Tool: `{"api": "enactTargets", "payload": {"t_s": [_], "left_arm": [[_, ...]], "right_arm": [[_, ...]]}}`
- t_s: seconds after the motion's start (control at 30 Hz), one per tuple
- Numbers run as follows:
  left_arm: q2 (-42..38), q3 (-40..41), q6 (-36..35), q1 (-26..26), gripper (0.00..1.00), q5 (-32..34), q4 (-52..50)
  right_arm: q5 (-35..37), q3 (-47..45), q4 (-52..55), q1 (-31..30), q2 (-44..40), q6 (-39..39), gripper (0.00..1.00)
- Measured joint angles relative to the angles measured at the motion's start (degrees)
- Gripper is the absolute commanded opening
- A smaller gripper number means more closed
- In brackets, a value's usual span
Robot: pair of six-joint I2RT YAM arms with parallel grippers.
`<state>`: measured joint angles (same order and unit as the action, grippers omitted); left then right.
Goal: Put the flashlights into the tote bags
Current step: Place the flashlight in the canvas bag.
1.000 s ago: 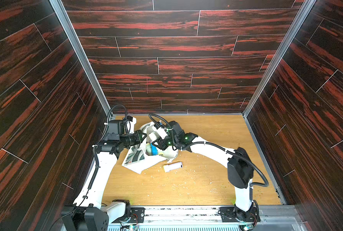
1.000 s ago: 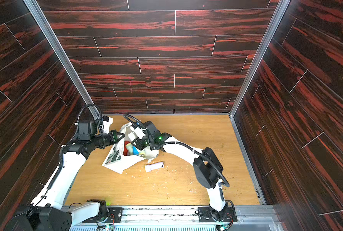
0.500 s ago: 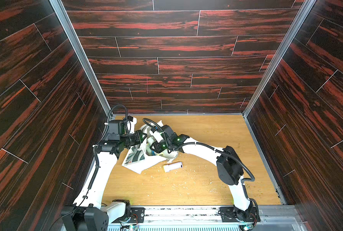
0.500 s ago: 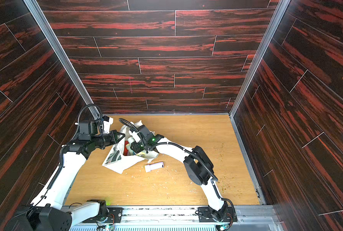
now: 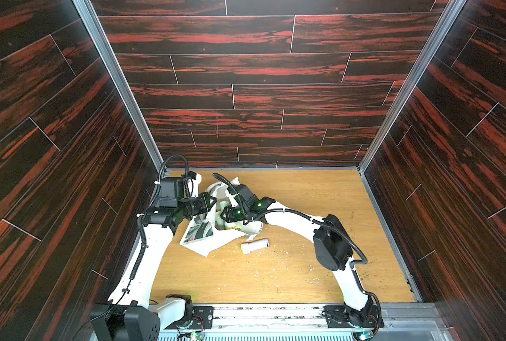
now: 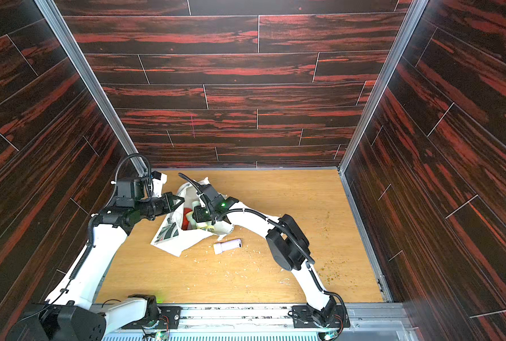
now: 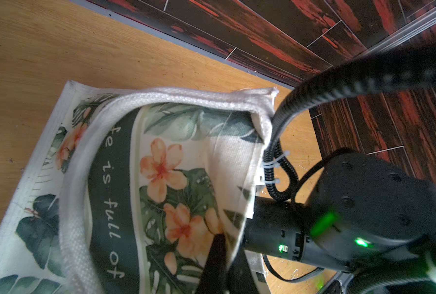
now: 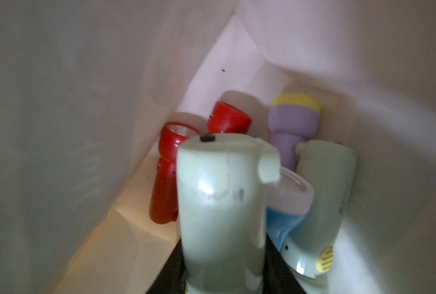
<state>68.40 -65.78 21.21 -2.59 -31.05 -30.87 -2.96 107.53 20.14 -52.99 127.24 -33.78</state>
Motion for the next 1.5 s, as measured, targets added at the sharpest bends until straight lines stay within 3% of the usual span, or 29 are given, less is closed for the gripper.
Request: {"api": "enactTargets", "payload": {"t_s": [0.3, 0.4, 0.53, 0.73, 1.17, 1.5], "left_arm": [[0.09, 0.0, 0.0, -0.02, 0.0, 0.61, 0.04], [0.09, 0.0, 0.0, -0.02, 0.0, 0.85, 0.04], [0.09, 0.0, 0.0, -0.04, 0.0, 1.07, 0.04], [0.09, 0.0, 0.0, -0.04, 0.0, 1.07, 0.07], [0.07, -0.04, -0.81, -0.17, 0.0, 2.71, -0.39], [-0.26, -2.27, -3.39, -0.66, 0.0, 10.71, -4.55]], "right_arm": [[0.04, 3.67, 2.73, -0.07, 2.03, -3.32, 0.02], [0.26, 4.7, 3.3, -0.07, 2.75, -3.93, 0.14], [0.59, 4.68, 3.56, -0.11, 2.8, -4.17, 0.4], [1.73, 4.55, 3.72, -0.09, 2.8, -4.09, 0.62], [4.2, 3.43, 4.35, -0.11, 1.25, -1.31, 0.83], [8.15, -7.52, -1.44, 0.07, -16.94, 6.19, 0.85]]}}
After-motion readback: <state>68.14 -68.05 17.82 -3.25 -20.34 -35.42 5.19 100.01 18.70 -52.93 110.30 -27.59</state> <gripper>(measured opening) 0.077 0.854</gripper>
